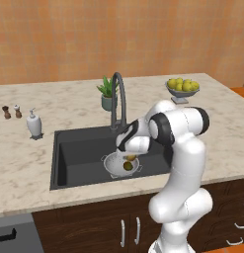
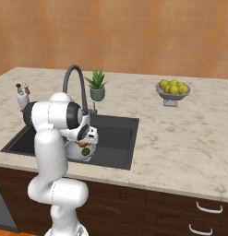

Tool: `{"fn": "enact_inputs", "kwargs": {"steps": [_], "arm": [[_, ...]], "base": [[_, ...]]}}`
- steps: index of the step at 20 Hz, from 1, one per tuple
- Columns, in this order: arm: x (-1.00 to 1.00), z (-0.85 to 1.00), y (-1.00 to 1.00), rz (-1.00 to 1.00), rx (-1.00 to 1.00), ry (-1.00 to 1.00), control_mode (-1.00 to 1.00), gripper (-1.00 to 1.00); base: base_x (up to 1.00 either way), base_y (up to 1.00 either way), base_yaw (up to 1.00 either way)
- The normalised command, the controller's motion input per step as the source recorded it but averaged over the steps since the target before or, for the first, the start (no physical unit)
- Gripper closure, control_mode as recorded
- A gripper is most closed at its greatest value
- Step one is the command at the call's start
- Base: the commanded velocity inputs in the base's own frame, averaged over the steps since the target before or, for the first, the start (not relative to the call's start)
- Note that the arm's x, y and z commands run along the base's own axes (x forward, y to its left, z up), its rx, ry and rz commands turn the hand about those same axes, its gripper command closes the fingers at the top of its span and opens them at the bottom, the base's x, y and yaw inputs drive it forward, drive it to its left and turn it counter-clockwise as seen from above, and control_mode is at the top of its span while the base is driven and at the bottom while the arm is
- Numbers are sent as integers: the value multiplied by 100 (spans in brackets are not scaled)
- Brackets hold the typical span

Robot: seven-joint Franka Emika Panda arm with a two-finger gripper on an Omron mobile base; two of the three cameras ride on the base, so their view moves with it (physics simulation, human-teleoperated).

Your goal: Put the colander in the sink, put the mango, apple in the colander, and turn on the sink faucet and pour water over the colander.

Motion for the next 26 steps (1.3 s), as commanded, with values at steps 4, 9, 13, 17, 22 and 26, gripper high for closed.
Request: {"fn": "enact_inputs", "kwargs": {"steps": [4, 9, 13, 17, 22, 26], "arm": [[22, -30, 3, 0, 0, 0, -100, 100], [24, -19, 0, 0, 0, 0, -100, 100], [1, -8, 0, 0, 0, 0, -100, 100], [0, -4, 1, 0, 0, 1, -100, -100], [0, 0, 0, 0, 0, 1, -100, -100], [0, 0, 0, 0, 0, 0, -100, -100]], "base": [[0, 0, 0], [0, 0, 0], [0, 0, 0], [0, 0, 0], [0, 0, 0], [0, 0, 0]]}}
